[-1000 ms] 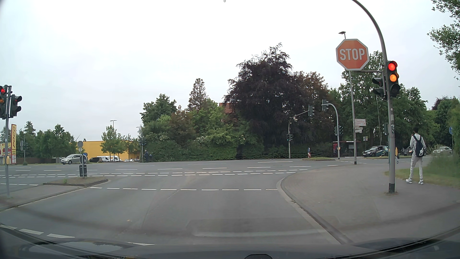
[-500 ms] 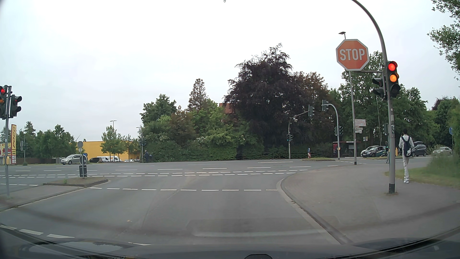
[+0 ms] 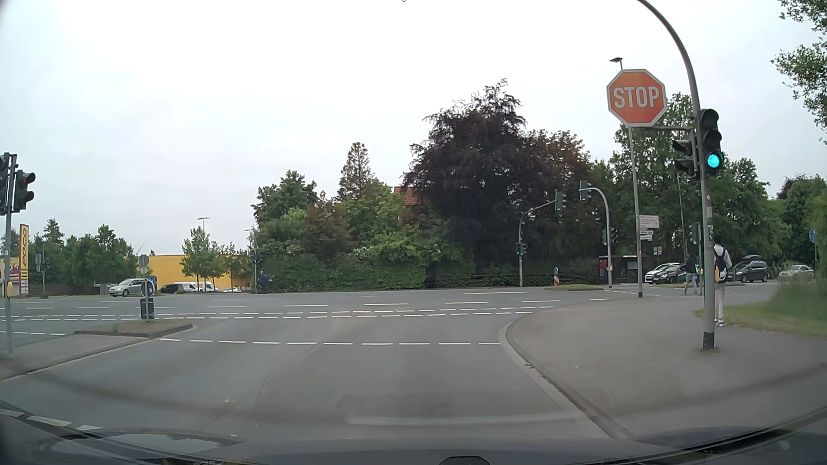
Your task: Follow the waypoints while adhering to traffic rules and regulations
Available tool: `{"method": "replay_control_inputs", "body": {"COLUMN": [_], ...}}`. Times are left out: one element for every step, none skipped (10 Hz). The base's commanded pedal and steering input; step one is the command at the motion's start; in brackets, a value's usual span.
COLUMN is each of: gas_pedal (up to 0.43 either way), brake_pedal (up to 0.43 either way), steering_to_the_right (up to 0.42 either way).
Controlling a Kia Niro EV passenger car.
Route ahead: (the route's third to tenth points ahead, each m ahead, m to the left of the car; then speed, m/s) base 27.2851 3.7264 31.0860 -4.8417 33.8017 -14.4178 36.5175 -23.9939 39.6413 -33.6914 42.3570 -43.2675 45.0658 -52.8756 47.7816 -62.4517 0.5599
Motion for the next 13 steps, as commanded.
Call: {"method": "replay_control_inputs", "body": {"gas_pedal": [0.169, 0.169, 0.169, 0.177, 0.197, 0.209, 0.22, 0.228, 0.228, 0.228, 0.228, 0.228, 0.228], "brake_pedal": [0.0, 0.0, 0.0, 0.0, 0.0, 0.0, 0.0, 0.0, 0.0, 0.0, 0.0, 0.0, 0.0], "steering_to_the_right": [-0.028, -0.028, -0.028, -0.029, -0.031, -0.033, -0.034, -0.035, -0.035, -0.035, -0.035, -0.035, -0.035]}}
